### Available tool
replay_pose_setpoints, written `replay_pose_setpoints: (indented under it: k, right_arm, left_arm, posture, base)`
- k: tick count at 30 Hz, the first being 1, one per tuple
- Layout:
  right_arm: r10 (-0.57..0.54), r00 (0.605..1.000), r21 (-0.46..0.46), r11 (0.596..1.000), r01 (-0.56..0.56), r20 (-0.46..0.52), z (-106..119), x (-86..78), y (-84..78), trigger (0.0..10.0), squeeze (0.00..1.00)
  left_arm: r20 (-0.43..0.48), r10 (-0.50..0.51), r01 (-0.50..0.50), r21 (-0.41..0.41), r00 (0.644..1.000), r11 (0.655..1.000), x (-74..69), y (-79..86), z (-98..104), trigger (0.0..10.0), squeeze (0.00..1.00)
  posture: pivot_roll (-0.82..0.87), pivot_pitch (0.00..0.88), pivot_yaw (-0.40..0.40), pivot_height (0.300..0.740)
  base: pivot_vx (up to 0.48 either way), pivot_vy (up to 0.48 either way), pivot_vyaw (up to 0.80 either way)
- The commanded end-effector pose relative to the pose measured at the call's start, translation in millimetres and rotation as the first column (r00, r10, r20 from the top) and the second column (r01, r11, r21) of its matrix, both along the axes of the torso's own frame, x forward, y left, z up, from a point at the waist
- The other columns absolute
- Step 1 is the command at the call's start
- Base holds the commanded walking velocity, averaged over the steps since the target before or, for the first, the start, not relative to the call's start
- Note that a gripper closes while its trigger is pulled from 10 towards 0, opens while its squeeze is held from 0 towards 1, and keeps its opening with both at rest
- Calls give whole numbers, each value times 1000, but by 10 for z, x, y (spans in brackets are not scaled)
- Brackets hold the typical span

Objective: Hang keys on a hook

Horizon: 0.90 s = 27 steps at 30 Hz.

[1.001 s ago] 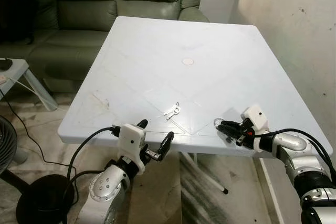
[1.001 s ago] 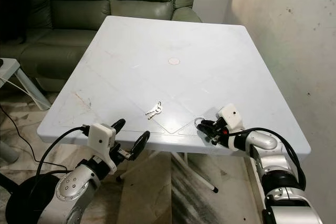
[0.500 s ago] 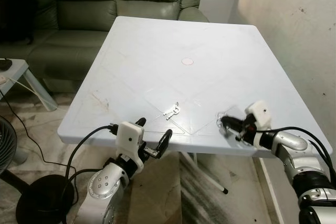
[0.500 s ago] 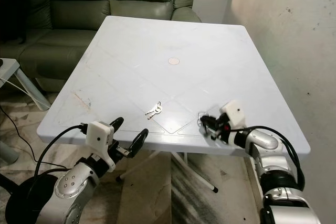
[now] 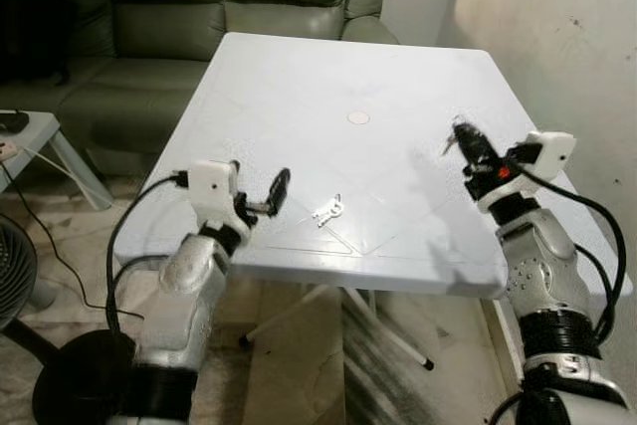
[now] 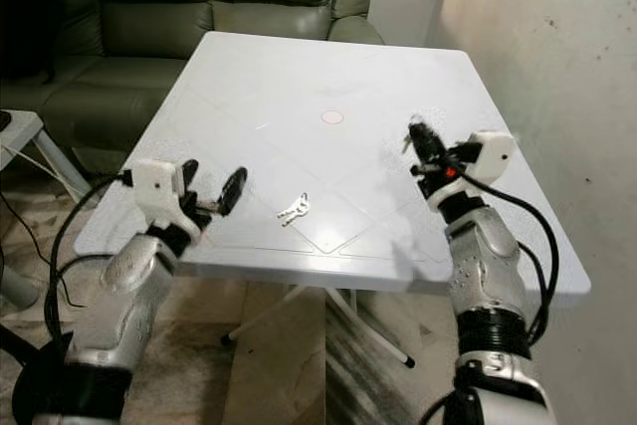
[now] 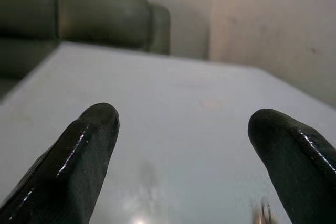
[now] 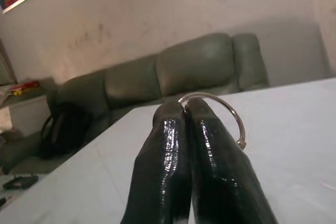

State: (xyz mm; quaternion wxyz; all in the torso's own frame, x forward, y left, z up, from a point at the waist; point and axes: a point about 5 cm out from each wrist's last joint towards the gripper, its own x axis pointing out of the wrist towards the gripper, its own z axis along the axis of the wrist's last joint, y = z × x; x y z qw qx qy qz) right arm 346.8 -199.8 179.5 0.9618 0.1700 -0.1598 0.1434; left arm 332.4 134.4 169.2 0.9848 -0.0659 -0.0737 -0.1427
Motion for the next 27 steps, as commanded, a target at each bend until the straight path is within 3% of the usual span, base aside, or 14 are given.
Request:
replay_pose_setpoints:
  k: [1,6,8,10,13,15,21,27]
  right_arm:
    - [-21,1000,-7,1000,21,13,41,-44,26,10000,0]
    - [-49,999,-4,999,49,-15,-26,-147,129,10000,0]
    - [-55,996,39,998,58,-66,-130,-223,201,10000,0]
    - [-71,993,11,997,73,-97,-247,-329,274,10000,0]
    - [-128,987,-19,992,127,-98,-255,-348,244,10000,0]
    - [-182,982,-128,976,174,-49,-201,-359,246,10000,0]
    - [-190,982,-217,959,183,-11,-149,-343,325,10000,0]
    - [-215,975,-278,942,190,-63,-217,-353,401,10000,0]
  left_arm:
    - [5,33,-33,-3,999,999,35,49,20,10000,0]
    - [2,75,-75,0,997,997,65,93,-2,10000,0]
    - [-17,95,-95,-6,995,995,43,129,-65,10000,0]
    - [-20,129,-129,0,991,992,-1,176,-128,10000,0]
    - [8,135,-135,3,991,991,-27,188,-113,10000,0]
    - [31,148,-148,14,989,989,-37,207,-96,10000,0]
    - [39,142,-142,6,989,990,-25,229,-93,10000,0]
    - [32,149,-150,13,988,989,-12,264,-109,10000,0]
  posture:
    - [-13,0,-20,740]
    - [-20,0,-18,740]
    - [-23,0,-15,740]
    - [-17,0,-16,740]
    - [-17,0,-13,740]
    - [-17,0,-11,740]
    - [-19,0,-4,740]
    - [-17,0,2,740]
  base:
    - [0,0,0]
    - [0,0,0]
    - [0,0,0]
    - [0,0,0]
    - [0,0,0]
    - [0,0,0]
    - [0,0,0]
    - [0,0,0]
